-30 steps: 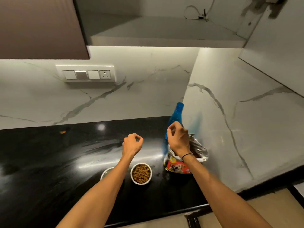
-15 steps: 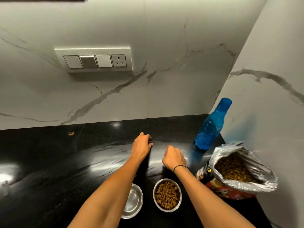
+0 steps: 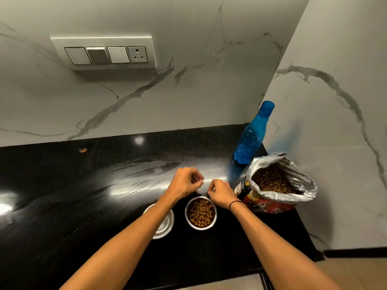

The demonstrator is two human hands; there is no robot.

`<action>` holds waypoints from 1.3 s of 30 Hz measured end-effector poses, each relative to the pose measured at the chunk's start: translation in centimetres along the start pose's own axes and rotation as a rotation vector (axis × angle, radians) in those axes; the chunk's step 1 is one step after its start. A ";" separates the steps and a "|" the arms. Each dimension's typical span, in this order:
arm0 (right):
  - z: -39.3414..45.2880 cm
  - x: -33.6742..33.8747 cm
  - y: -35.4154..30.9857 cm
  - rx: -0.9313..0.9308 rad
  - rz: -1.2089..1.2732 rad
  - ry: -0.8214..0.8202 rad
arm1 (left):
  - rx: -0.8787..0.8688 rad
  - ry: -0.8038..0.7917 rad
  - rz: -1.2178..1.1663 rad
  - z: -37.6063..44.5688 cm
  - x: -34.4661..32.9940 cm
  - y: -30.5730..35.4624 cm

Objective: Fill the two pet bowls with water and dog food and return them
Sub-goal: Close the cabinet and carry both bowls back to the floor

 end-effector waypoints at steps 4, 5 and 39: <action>-1.5 -0.2 1.7 -0.020 0.063 0.010 | -0.065 -0.112 0.024 -5.0 -2.5 1.4; -2.0 0.0 1.9 -0.020 0.076 0.013 | -0.059 -0.130 0.049 -5.8 -2.7 1.5; -46.4 40.5 -13.0 0.476 0.276 1.354 | -0.570 0.467 -0.271 -14.8 22.7 49.0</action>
Point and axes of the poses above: each hand's wrist, its own z-axis towards the middle knuckle, its own x-axis out of the back of the hand, y = z × x, the point moved 5 cm from there along z, towards the middle knuckle, and after that the axes turned 3 degrees about -x, right-handed, at the moved point
